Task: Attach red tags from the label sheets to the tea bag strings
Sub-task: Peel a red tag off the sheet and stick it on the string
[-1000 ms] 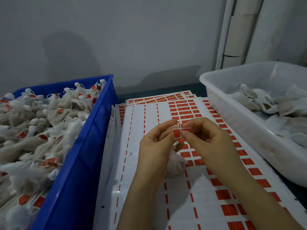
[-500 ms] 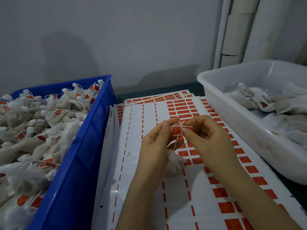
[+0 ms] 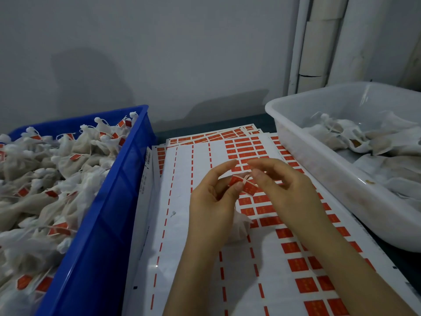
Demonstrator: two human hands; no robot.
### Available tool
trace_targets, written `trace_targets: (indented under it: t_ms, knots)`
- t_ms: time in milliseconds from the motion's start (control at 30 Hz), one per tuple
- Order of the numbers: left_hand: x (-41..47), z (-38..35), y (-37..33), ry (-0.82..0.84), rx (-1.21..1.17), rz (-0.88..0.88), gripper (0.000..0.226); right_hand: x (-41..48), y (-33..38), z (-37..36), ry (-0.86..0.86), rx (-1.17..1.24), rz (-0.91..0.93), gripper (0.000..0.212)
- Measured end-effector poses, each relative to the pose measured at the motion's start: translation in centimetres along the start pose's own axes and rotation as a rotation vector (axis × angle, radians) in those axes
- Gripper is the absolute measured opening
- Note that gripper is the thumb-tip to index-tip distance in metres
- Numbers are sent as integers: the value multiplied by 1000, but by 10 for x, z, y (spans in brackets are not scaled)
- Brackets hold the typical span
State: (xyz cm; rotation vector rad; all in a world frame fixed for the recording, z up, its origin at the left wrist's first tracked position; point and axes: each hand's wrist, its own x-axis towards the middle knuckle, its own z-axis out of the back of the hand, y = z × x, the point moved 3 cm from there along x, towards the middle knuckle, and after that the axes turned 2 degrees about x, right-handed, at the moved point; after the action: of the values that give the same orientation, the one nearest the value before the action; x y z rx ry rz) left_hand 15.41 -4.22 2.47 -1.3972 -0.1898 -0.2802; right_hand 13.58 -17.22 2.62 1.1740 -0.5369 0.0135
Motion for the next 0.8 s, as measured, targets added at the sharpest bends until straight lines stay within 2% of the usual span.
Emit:
trace_targets:
  t_ms: [200,300,333,800]
  knots:
    - [0,-1,-2,38,47,-48,46,0,-2,-4,80,-2,-59,20]
    - [0,0,-3,36,59,-60,49,0,-5,-3,102,-21,-100,5]
    - [1,0,-3,35,59,-60,49,0,-6,-2,98,-26,-98,6]
    - [2,1,12,-90,25,123,22,-2,-10,0,-69,10,-171,13]
